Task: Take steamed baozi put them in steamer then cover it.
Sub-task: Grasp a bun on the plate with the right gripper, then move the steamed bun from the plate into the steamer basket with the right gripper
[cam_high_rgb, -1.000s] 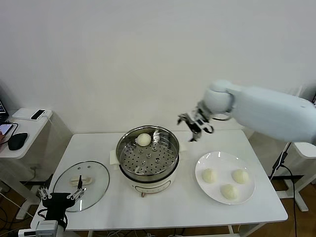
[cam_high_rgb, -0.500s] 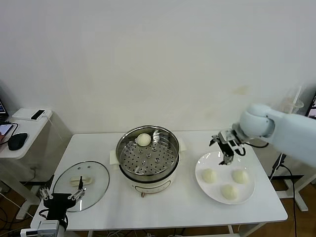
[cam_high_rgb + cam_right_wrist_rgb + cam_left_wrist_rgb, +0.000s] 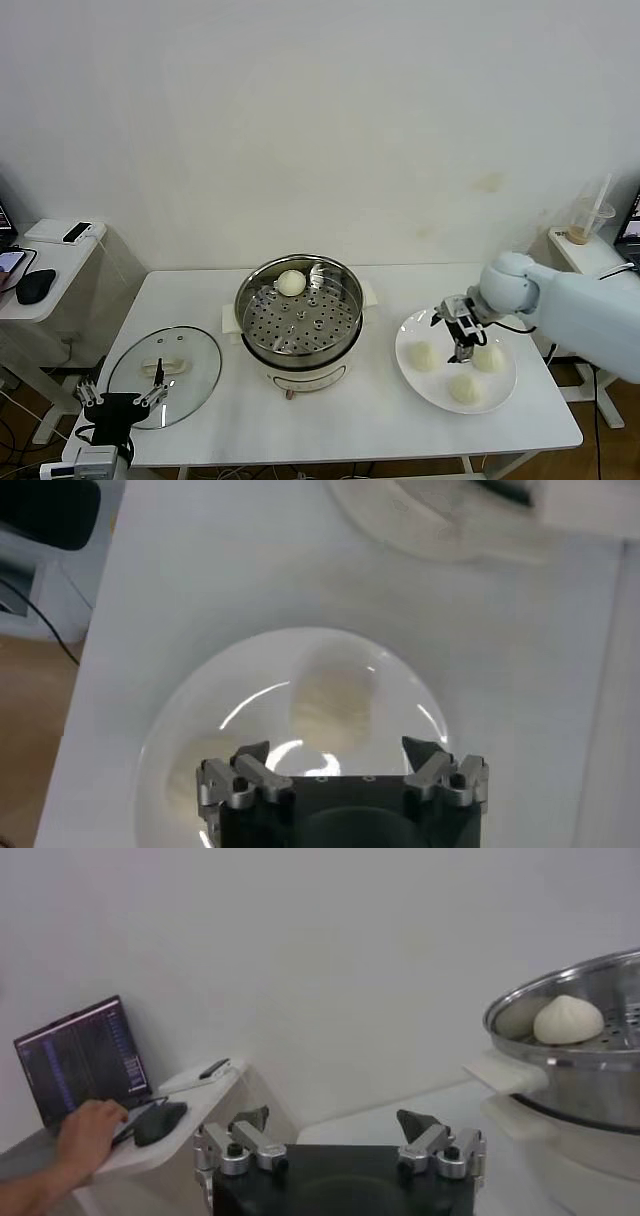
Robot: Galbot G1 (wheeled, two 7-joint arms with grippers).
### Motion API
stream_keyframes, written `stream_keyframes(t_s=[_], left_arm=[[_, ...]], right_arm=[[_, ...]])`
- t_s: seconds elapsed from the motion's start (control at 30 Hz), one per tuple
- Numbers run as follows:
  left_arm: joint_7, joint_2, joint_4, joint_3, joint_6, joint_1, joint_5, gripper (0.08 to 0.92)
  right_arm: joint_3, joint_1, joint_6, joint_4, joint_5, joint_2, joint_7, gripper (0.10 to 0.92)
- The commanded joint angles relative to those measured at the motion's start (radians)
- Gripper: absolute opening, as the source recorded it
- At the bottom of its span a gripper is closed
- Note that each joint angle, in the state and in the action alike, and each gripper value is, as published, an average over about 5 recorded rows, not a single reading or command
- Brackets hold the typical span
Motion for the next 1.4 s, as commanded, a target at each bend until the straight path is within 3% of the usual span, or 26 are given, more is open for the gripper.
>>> stream_keyframes(t_s=[0.03,0.5,0.97,1.4], left_arm=[[0.0,0.0,0.002,0.0,0.0,0.0,0.0,0.823],[0.0,-0.003,0.007,-0.001,0.002,-0.01,0.001,0.823],[-0.001,-0.007,0.005,0.004,0.004,-0.015,0.001,0.823],[-0.001,-0.006,-0.007,0.009,0.005,-0.015,0.001,0.823]], right_arm=[[0.06,-0.101,-0.002,-0.066,-0.049,0.043,0.0,0.823],[0.107,-0.153,0.006,-0.145,-0.083,0.116,0.019,0.812],[0.112,-0.147,-0.004,-0.147,-0.071,0.119,0.007,0.605],[0.11,-0.061,-0.014,-0.085,-0.038,0.058,-0.032,0.56]])
